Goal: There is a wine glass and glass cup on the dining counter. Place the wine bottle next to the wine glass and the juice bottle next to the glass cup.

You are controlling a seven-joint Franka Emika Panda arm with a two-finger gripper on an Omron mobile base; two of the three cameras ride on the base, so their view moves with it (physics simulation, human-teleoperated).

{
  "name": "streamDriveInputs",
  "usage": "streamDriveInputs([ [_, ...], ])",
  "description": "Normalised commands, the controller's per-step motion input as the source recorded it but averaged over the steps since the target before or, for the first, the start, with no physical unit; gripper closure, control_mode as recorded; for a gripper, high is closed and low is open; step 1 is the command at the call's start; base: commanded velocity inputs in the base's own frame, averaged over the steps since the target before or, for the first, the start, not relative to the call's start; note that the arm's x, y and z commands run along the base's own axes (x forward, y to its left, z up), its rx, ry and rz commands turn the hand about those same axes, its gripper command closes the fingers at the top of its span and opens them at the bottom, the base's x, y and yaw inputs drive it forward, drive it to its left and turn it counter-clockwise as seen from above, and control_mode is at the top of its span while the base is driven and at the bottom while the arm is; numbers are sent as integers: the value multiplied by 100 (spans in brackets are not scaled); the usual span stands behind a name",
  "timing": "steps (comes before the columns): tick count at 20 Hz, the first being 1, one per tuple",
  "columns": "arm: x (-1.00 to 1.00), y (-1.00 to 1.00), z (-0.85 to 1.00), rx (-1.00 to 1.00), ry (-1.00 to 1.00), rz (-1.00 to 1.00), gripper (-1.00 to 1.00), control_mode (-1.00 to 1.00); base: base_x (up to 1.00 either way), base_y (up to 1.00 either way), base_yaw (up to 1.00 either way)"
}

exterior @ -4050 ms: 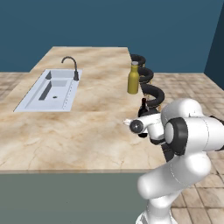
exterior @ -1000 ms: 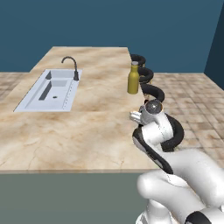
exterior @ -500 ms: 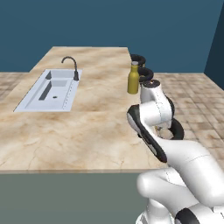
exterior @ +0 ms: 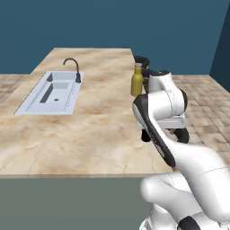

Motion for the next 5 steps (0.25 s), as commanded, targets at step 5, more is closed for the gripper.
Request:
streamDriveInputs([
  [5, -85, 7, -10, -2, -28, 16, -100, -100, 0, 0, 0],
])
